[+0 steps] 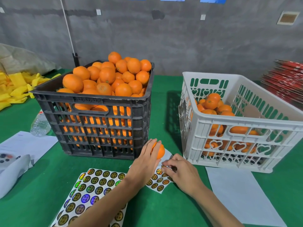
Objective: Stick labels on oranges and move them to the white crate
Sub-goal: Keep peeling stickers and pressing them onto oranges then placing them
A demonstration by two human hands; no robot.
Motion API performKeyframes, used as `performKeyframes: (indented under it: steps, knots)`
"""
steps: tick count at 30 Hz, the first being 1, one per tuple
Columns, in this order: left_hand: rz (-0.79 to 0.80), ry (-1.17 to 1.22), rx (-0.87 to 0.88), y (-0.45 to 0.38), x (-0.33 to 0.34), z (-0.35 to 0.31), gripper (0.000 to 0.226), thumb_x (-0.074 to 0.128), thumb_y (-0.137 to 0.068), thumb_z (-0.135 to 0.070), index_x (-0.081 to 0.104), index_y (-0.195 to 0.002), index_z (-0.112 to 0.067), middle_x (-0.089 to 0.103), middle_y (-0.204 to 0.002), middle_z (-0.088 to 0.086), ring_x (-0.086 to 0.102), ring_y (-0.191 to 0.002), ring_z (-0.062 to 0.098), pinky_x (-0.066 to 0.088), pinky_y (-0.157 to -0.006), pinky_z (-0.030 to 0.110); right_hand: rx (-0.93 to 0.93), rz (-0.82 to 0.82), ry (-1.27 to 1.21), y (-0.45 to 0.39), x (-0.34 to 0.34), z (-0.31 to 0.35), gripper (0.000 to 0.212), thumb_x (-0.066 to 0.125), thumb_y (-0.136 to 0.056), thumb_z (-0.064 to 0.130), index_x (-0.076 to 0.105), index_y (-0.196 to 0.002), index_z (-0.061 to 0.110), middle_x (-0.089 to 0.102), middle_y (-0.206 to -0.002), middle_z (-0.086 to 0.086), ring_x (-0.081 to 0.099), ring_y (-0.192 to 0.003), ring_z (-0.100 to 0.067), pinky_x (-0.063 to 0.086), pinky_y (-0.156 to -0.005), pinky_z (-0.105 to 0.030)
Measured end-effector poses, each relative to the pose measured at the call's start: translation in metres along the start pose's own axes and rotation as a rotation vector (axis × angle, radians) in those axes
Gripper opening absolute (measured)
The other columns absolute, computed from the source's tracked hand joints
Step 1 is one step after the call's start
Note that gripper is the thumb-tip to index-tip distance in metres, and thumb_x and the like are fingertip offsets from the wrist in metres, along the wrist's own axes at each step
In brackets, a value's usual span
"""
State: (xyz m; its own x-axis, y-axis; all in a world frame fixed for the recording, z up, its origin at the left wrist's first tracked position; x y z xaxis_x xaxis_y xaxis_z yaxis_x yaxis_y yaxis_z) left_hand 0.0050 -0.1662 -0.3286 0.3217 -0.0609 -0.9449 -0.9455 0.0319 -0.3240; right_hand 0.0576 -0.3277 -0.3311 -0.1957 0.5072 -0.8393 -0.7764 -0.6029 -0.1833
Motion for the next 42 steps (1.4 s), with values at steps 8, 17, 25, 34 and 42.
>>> performKeyframes:
  steps: [8,17,25,34,42]
  knots:
    - [-0.044,-0.029,0.020,0.002,-0.001,-0.001,0.065,0.034,-0.110,-0.041,0.006,-0.162,-0.013,0.011,-0.166,0.004,0.008,-0.155,0.018,0.010,-0.124,0.026,-0.247,-0.020,0.009,0.003,-0.006,-0.001,0.022,0.063,-0.100,0.034,0.078,-0.112,0.025,0.058,-0.097,0.011,0.054,-0.092,-0.010,0.048,-0.082,-0.034]
    - [-0.069,0.019,0.042,0.003,-0.001,0.001,0.063,0.038,-0.109,-0.040,0.010,-0.160,-0.016,0.015,-0.162,0.002,0.013,-0.152,0.016,0.014,-0.122,0.022,-0.191,0.068,0.100,0.000,-0.007,-0.009,0.038,0.058,-0.100,0.046,0.065,-0.134,0.034,0.048,-0.107,0.015,0.047,-0.102,-0.007,0.042,-0.092,-0.033]
    - [-0.072,0.076,0.043,0.005,-0.004,-0.001,0.064,0.042,-0.108,-0.039,0.016,-0.159,-0.011,0.022,-0.161,0.006,0.023,-0.149,0.019,0.020,-0.124,0.026,-0.238,-0.006,0.043,0.004,-0.006,-0.007,0.026,0.063,-0.098,0.039,0.072,-0.120,0.028,0.057,-0.107,0.016,0.052,-0.100,-0.006,0.041,-0.093,-0.034]
    - [-0.107,0.140,0.068,0.006,-0.006,-0.001,0.062,0.041,-0.109,-0.036,0.021,-0.159,-0.006,0.026,-0.160,0.009,0.027,-0.150,0.022,0.024,-0.124,0.034,-0.306,-0.244,-0.118,0.013,-0.017,0.014,0.006,0.070,-0.095,0.023,0.075,-0.093,0.024,0.065,-0.094,0.018,0.060,-0.082,-0.005,0.052,-0.072,-0.031]
    - [-0.346,0.758,-0.072,-0.005,-0.054,-0.015,0.066,0.062,-0.097,-0.040,0.023,-0.150,-0.048,0.023,-0.152,-0.032,0.027,-0.144,-0.006,0.030,-0.111,0.008,-0.031,-0.553,-0.486,-0.002,-0.059,0.049,0.014,0.068,-0.096,0.026,0.077,-0.107,0.028,0.064,-0.108,0.018,0.065,-0.101,-0.006,0.056,-0.083,-0.028]
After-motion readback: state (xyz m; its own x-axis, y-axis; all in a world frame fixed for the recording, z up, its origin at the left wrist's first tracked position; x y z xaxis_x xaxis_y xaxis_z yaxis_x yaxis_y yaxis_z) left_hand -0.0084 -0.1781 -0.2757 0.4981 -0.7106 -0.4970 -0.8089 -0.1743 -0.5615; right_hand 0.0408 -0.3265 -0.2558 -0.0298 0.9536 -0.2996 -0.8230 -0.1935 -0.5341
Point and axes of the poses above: each hand's wrist, its own y-axis away from the middle knuckle, its own x-axis out of the palm, z = x × y, the point moved 3 cm from there along -y, towards the middle knuckle
